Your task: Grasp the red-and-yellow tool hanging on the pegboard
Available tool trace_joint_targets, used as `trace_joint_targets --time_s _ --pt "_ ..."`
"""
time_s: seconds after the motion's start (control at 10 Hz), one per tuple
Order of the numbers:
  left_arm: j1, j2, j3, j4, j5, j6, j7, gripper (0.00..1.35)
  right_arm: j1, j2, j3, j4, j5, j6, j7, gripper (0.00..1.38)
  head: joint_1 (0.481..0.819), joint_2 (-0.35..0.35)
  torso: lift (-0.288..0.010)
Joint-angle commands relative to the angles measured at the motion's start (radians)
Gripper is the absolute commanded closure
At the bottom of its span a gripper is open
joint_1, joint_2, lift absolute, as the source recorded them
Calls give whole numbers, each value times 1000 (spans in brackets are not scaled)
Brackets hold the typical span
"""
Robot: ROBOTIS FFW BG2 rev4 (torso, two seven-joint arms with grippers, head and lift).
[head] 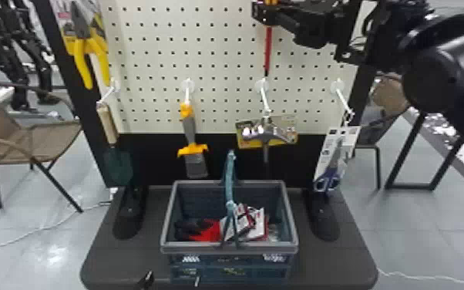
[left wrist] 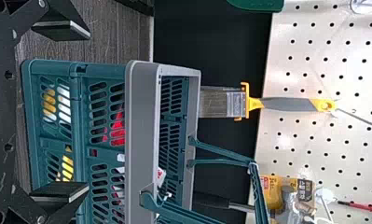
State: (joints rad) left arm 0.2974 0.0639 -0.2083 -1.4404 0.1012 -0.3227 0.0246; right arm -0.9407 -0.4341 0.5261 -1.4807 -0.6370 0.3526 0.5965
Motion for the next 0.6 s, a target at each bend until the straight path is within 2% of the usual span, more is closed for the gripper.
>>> trace_joint_targets --time_s 0.0,0.5 --pt "0 0 0 0 0 -1 0 165 0 0 0 -1 0 0 0 1299 549 0 -100" --pt "0 0 0 0 0 1 0 165 6 0 0 0 -12 -7 0 1299 549 0 -100"
